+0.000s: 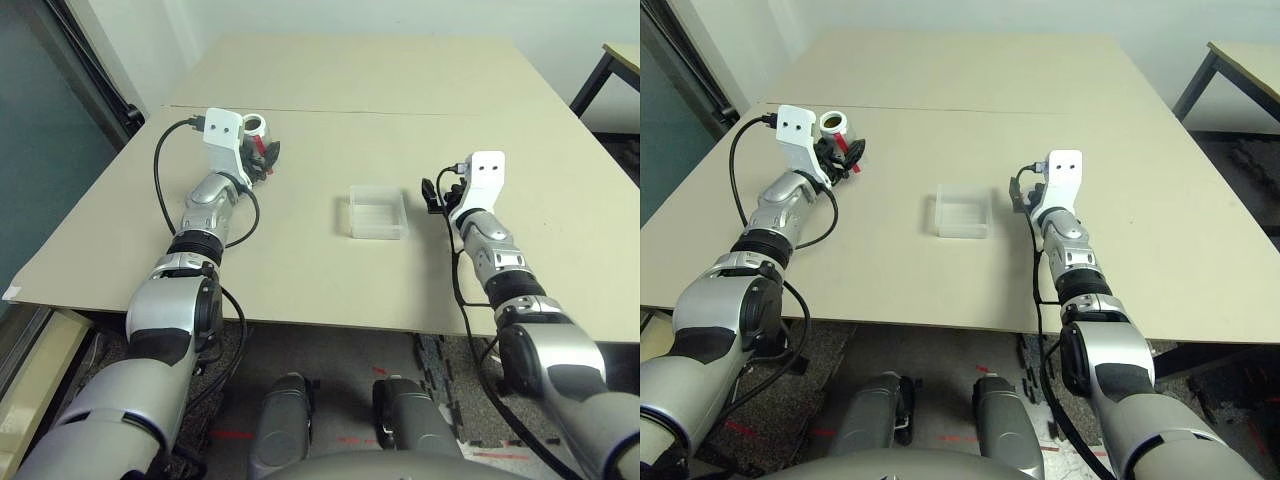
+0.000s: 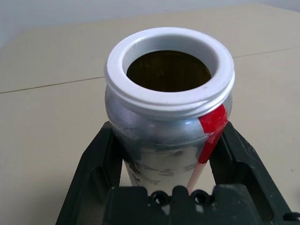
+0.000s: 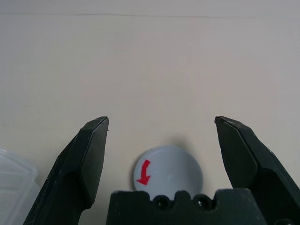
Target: Pour the medicine from the bottle into the box.
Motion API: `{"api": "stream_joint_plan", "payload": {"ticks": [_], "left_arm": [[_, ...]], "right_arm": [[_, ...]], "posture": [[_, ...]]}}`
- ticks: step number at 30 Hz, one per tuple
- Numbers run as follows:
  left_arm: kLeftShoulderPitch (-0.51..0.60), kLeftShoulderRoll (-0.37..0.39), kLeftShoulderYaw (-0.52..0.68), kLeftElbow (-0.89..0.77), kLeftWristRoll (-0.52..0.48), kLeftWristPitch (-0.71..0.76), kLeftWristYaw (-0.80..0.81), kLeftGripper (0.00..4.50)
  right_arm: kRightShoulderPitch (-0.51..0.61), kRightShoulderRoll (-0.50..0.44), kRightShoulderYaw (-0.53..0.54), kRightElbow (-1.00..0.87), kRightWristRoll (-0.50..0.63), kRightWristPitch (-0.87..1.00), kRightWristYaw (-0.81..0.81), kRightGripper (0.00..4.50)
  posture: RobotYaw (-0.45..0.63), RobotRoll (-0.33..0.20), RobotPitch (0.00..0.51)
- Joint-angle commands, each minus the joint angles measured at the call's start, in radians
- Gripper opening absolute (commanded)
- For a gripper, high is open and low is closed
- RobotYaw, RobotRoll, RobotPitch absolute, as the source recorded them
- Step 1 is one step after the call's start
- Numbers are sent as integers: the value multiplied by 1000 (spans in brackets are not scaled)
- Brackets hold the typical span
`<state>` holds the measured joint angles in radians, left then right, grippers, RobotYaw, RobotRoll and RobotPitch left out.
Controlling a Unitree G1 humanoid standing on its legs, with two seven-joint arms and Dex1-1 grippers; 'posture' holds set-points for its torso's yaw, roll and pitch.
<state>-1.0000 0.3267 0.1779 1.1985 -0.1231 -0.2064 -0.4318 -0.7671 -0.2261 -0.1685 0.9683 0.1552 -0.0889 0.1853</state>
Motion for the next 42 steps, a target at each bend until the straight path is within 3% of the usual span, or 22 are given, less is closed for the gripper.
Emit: {"api": "stream_joint_plan", "payload": {"ticks": [1,8,12,18,28,33,42], "left_arm": [[-13,8,-4,19,15,6,-11,2825],[-97,53,-159,64,189,16,-39,2825],[-189,63,-241,85,280,-10,-64,2825],[-317,42,-339,117,394,-27,-58,2825],[-393,19,-663,149,742,-133,59,2825],[-422,-5,-872,164,956,-168,175,2825],[-453,-71,-1126,182,1212,-176,336,2825]], "right_arm": [[-12,-11,-12,-59,14,26,27,4500],[80,-70,33,-434,54,272,172,4500],[180,-148,46,-712,83,471,226,4500],[310,-251,34,-966,111,640,277,4500],[429,-449,76,-1076,173,621,589,4500],[391,-464,77,-1078,175,612,606,4500],[374,-467,196,-1143,165,634,684,4500]], "posture": [[27,0,50],[20,0,46],[3,0,46],[-56,0,46],[-147,0,41],[-172,0,41],[-206,0,43]]}}
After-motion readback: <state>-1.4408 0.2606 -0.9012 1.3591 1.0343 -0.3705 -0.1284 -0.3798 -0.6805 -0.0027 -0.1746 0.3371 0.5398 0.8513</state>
